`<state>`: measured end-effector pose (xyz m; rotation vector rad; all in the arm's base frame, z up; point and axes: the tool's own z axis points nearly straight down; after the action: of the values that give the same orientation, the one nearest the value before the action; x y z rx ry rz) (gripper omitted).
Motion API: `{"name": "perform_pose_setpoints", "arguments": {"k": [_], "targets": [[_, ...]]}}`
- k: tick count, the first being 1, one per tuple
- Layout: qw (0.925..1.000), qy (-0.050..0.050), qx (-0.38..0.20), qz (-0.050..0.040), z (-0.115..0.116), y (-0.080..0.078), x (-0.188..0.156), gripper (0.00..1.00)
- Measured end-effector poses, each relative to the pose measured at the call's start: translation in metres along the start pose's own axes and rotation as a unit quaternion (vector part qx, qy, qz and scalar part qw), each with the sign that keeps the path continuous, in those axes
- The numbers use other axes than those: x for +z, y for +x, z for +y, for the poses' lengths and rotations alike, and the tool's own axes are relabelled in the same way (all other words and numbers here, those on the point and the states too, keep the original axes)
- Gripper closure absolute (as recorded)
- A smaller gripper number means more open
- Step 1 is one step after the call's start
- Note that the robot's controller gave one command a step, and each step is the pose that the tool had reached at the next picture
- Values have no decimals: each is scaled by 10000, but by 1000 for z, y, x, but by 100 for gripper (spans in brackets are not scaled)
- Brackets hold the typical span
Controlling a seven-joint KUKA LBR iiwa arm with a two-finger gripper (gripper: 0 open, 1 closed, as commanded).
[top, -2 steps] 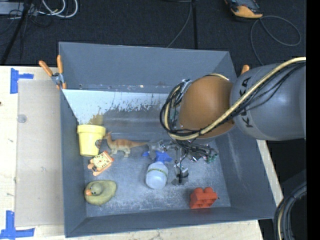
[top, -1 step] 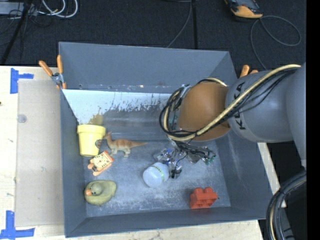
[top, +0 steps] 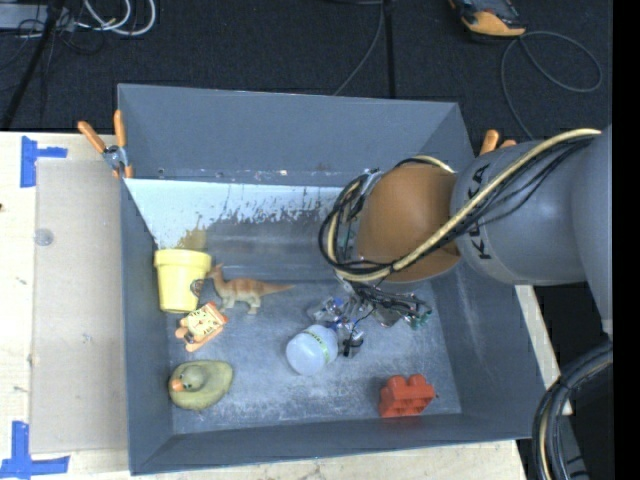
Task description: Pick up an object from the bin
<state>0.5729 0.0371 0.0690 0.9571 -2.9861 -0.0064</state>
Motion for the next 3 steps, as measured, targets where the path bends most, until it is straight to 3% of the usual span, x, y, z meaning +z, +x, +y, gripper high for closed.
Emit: {"name": "perform_pose_setpoints", "arguments": {"k": [3], "targets": [[10000,-5,38,-1,-8,3,-2,100]]}}
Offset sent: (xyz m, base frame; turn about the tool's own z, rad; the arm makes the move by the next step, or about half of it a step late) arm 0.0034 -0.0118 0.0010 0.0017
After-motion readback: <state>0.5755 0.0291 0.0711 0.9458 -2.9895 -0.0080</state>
